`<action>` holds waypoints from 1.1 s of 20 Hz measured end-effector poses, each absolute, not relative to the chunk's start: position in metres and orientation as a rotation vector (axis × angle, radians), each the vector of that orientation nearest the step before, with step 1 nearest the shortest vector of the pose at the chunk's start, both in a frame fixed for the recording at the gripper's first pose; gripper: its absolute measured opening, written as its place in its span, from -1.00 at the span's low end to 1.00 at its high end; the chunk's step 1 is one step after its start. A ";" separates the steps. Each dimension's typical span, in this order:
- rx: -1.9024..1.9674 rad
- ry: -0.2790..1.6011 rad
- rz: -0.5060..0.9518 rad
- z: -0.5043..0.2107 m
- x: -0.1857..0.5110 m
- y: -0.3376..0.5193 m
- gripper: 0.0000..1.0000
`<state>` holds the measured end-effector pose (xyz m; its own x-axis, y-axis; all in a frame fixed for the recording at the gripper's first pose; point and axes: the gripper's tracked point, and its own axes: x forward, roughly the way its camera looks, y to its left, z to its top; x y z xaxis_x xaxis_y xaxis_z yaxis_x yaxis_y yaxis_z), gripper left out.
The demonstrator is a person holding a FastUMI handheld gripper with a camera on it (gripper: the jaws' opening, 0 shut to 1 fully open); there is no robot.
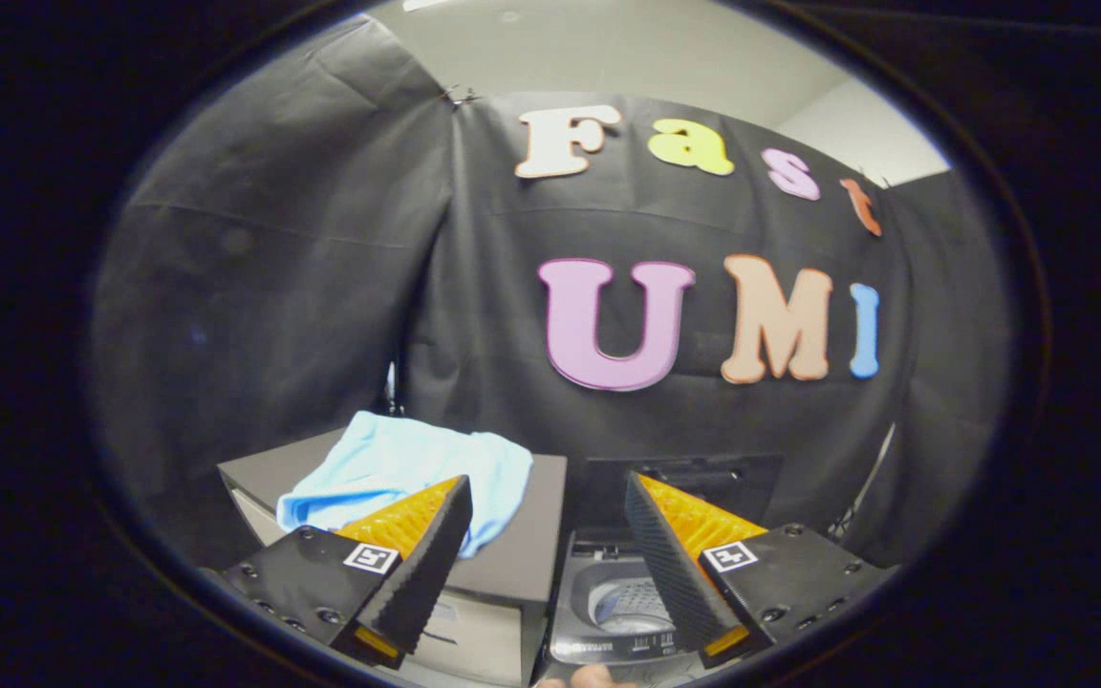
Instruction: Put the clothes into the washing machine and then close the washing machine lid.
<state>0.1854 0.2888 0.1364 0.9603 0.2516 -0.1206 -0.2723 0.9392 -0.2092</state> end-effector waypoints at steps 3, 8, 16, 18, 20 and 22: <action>-0.198 0.147 0.337 0.128 0.211 0.335 1.00; -0.176 0.270 0.309 0.116 0.266 0.377 0.98; -0.225 0.511 0.282 0.047 0.313 0.426 0.97; -0.181 0.603 0.295 0.025 0.316 0.433 0.97; -0.194 0.732 0.280 -0.003 0.311 0.425 0.96; -0.223 0.723 0.271 0.001 0.314 0.425 0.96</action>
